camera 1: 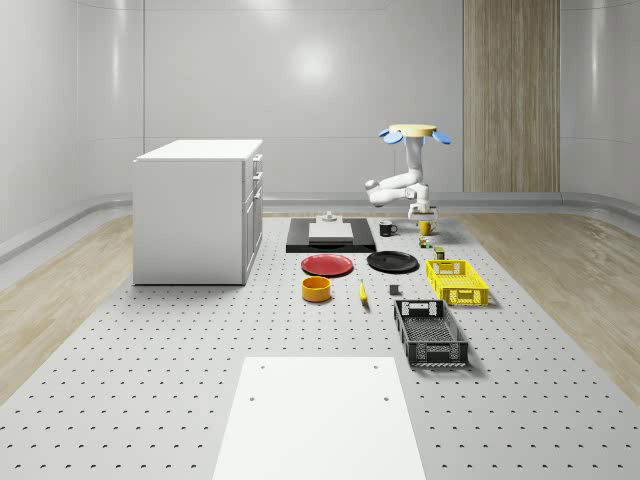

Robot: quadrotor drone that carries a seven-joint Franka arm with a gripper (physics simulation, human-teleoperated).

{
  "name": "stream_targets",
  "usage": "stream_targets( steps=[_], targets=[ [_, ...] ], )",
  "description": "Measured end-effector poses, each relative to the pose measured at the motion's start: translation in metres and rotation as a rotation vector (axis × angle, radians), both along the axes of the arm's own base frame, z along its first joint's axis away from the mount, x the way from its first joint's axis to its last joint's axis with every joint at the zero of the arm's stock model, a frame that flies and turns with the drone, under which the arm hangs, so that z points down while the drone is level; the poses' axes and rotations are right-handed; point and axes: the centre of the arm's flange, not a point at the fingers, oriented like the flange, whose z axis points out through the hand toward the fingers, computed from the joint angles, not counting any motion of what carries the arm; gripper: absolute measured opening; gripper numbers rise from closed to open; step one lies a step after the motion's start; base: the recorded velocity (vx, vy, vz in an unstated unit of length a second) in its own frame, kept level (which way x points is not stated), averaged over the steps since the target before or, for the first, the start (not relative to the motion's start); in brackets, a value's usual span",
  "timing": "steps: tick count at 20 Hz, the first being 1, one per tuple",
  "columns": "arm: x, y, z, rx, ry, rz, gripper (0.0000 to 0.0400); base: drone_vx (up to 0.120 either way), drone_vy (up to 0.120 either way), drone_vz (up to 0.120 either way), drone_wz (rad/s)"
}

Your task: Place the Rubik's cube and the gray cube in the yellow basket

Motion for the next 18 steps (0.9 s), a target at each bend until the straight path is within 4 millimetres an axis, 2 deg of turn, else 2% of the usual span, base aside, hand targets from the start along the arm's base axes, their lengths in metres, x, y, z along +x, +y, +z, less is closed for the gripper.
stream_targets(
  steps=[3, 13, 18],
  targets=[
    [0.0000, 0.0000, 0.0000, 0.000, 0.000, 0.000, 0.0400, 0.093, 0.000, -0.120, 0.000],
    [0.0000, 0.0000, 0.0000, 0.000, 0.000, 0.000, 0.0400, 0.000, 0.000, -0.120, 0.000],
    [0.0000, 0.0000, 0.0034, 0.000, 0.000, 0.000, 0.0400, 0.000, 0.000, -0.008, 0.000]
  ],
)
